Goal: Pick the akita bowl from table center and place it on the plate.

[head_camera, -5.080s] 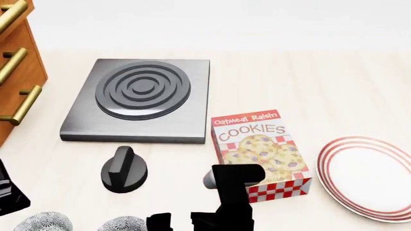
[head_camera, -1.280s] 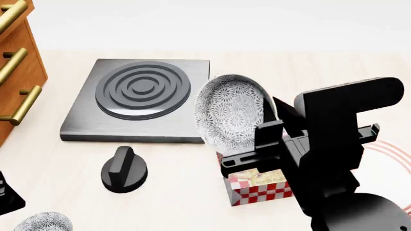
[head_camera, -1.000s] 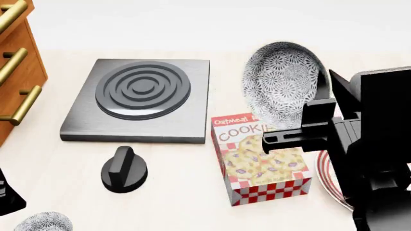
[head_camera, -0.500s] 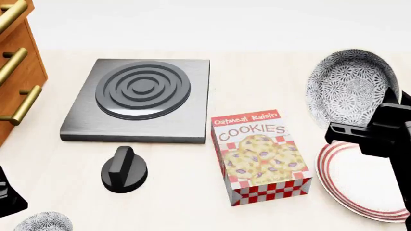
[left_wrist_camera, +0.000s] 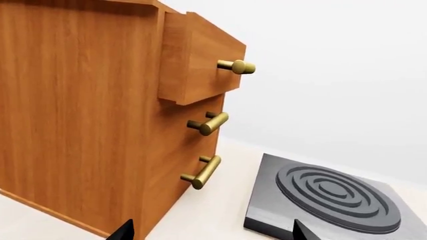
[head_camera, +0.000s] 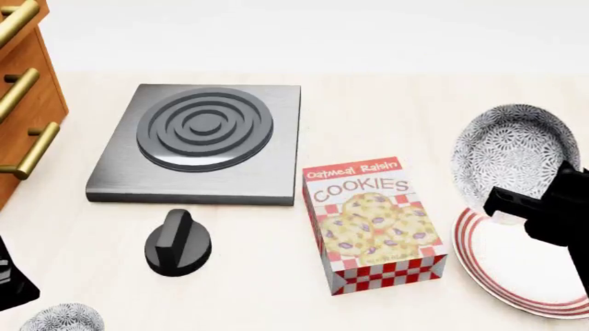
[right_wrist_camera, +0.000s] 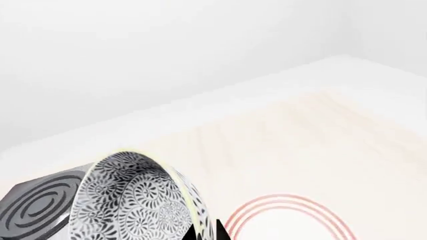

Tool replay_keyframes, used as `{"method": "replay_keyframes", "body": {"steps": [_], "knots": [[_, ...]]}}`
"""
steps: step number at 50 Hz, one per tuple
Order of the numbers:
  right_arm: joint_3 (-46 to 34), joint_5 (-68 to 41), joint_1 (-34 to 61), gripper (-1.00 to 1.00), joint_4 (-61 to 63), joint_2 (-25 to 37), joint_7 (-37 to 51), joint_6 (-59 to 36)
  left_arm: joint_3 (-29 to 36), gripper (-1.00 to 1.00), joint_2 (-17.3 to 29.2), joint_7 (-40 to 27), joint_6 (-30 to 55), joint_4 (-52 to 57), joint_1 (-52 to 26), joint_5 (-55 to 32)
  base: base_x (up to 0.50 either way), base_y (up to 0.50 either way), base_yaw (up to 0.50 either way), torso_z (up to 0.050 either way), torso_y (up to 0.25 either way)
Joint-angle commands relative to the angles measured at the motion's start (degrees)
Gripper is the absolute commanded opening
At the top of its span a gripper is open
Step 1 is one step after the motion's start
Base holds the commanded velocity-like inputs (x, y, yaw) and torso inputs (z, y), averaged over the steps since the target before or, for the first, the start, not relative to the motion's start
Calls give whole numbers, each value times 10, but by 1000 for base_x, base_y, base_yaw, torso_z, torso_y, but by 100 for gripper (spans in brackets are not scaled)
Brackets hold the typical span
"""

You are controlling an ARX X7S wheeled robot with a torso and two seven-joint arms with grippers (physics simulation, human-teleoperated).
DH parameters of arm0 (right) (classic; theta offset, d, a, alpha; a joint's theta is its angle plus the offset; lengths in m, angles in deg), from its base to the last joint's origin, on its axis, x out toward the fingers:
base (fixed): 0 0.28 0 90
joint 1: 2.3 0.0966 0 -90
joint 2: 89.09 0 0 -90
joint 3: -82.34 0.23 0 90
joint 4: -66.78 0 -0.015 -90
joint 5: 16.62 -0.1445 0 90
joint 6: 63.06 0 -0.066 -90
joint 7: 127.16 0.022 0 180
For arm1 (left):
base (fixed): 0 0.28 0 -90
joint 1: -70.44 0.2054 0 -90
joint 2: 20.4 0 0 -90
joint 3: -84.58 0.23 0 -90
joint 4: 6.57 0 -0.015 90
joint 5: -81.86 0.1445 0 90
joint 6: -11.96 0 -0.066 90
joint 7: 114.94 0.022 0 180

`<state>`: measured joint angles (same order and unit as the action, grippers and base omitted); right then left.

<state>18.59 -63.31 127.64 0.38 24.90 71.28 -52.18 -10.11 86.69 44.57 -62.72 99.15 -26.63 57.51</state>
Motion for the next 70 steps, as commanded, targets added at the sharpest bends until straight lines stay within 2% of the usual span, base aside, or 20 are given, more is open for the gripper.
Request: {"method": "replay_keyframes", "body": {"steps": [1, 2, 10, 15, 20, 24, 34, 36, 47, 70], "knots": [[80, -57, 53, -100, -63, -26, 28, -90, 4, 100, 0, -1, -1, 2, 0, -1, 0, 0, 0, 0, 0], [116, -68, 75, -100, -93, -39, 54, -105, 4, 100, 0, -2, -1, -1, -1, -2, 0, 0, 0, 0, 0], [187, -122, 132, -100, -215, -40, 160, -106, -1, 100, 0, 1, -9, -3, -2, -7, 0, 0, 0, 0, 0], [192, -145, 149, -100, -244, -30, 203, -103, 2, 100, 0, 1, -10, -6, -2, -6, 0, 0, 0, 0, 0], [214, -249, 168, -100, -318, -22, 325, -106, 1, 100, 0, 1, -12, -8, -1, -8, 0, 0, 0, 0, 0], [216, -301, 181, -100, -370, -16, 383, -102, 2, 100, 0, 0, -12, -6, 0, -8, 0, 0, 0, 0, 2], [216, -327, 183, -100, -404, -9, 413, -80, 11, 100, 7, 3, -38, 1, 8, 15, 0, 0, 0, 0, -61], [213, -330, 184, -100, -404, -7, 415, -79, -1, 100, 1, 3, -31, -1, 7, -10, 0, 0, 0, 2, -250], [197, -329, 184, -100, -405, 5, 417, -61, -2, 100, 5, 2, -46, 4, 12, -2, 0, 0, 0, 0, -13], [186, -325, 166, -100, -418, 27, 397, -24, -6, 100, 10, -5, -28, 7, 6, -21, 0, 0, 0, 3, -112]]}}
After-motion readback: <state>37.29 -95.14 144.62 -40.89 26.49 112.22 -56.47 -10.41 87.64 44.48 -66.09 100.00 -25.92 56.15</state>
